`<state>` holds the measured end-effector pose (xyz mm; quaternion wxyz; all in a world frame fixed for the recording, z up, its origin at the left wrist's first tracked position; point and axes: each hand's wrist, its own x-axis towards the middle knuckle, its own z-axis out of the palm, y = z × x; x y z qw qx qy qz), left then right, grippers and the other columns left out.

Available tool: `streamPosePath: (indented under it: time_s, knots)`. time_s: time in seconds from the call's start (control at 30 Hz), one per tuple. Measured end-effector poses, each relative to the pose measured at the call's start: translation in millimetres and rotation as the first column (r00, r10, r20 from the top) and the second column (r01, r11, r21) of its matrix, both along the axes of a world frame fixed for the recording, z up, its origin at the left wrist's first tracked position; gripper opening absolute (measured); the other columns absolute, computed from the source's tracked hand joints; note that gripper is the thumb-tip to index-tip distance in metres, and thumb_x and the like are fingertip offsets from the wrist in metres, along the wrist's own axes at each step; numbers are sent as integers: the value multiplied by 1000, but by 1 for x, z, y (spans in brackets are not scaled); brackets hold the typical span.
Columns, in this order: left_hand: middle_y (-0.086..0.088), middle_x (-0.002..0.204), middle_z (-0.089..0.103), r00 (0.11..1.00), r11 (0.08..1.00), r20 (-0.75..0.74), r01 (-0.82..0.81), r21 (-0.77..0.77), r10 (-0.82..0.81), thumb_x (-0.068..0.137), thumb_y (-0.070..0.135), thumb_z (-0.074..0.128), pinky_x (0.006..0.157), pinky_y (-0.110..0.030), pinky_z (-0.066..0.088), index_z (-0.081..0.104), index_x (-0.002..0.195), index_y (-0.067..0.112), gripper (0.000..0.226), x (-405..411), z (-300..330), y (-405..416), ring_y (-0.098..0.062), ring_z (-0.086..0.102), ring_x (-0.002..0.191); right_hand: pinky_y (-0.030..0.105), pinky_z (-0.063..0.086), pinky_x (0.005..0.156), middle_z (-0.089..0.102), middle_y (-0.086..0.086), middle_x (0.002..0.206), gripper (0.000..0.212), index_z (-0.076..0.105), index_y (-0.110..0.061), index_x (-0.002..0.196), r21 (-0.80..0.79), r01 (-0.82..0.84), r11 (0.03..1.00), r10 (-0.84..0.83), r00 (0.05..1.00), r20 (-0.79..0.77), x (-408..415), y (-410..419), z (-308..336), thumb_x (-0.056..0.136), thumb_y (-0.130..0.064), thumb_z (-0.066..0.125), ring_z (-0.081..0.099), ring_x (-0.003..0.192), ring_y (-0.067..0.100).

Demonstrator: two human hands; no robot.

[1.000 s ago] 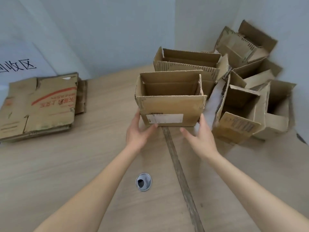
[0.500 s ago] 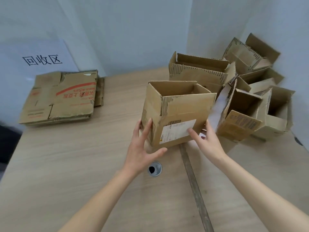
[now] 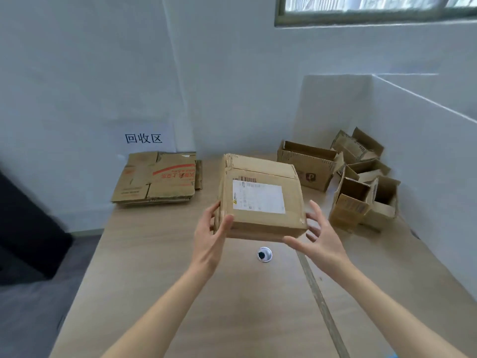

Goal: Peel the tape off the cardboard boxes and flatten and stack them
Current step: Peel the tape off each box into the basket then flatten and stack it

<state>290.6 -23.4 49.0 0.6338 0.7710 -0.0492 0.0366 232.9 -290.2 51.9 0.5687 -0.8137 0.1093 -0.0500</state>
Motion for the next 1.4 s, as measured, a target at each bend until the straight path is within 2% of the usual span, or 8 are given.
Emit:
streamPosePath:
  time_s: [0.23,0.33,0.5,0.7,0.9,1.13,1.27,1.4]
  knots:
    - [17,135,54,991,991,66,113,77,-118,63,34,96,94,-24,54,27,153,55,116,-73,80,42,-11,67,109,2,44,89,44,-34,134,104,24,-32,159,14,51,999,-53,985,166,-72,45,85,78,-14,87,45,131,2]
    - [22,119,65,994,994,78,76,79,-82,61,44,97,71,-7,49,18,146,70,119,-100,98,52,-4,69,74,23,41,107,47,-26,138,95,24,-31,159,-26,87,996,-81,978,190,-98,60,112,84,-29,82,43,131,2]
    - [27,129,59,986,953,90,113,281,-143,62,58,91,91,-13,49,15,154,59,119,-136,91,62,3,62,108,33,45,109,52,-16,141,86,32,-28,156,-35,86,996,-82,991,103,-134,72,108,85,-43,78,49,129,8]
    - [21,99,66,976,911,-197,164,378,-94,55,87,69,84,-29,56,14,151,64,113,-196,-16,65,2,63,86,23,51,83,64,-23,122,55,50,-44,134,-70,113,991,-119,990,-81,-185,73,18,85,-53,74,61,108,-1]
    - [27,115,63,968,878,-226,201,435,-110,55,78,78,75,-36,57,14,148,66,114,-246,-82,56,-1,66,90,44,49,106,60,-18,135,77,43,-43,145,-5,165,986,-163,968,-191,-233,66,-64,79,-73,68,58,124,8]
    - [-11,163,22,952,458,129,14,889,-279,59,102,43,125,-58,9,43,137,13,118,-211,-44,27,-35,10,155,43,49,105,62,-24,128,69,47,-50,130,57,192,980,-181,970,-163,-218,61,-72,70,-79,68,57,124,4]
    - [-13,167,9,864,185,-104,221,958,-492,63,97,44,124,-56,-6,-12,160,33,130,-199,-41,-10,-32,-1,156,36,54,96,65,-25,125,72,49,-52,132,92,201,975,-189,974,-122,-224,62,-79,69,-77,71,61,118,3]
    - [-9,155,28,883,165,-22,111,980,-468,64,93,41,120,-57,9,5,160,40,116,-201,-50,-23,-29,22,146,25,54,95,64,-25,129,85,51,-47,139,274,141,952,-115,987,-110,-231,52,-83,64,-74,81,62,117,-2]
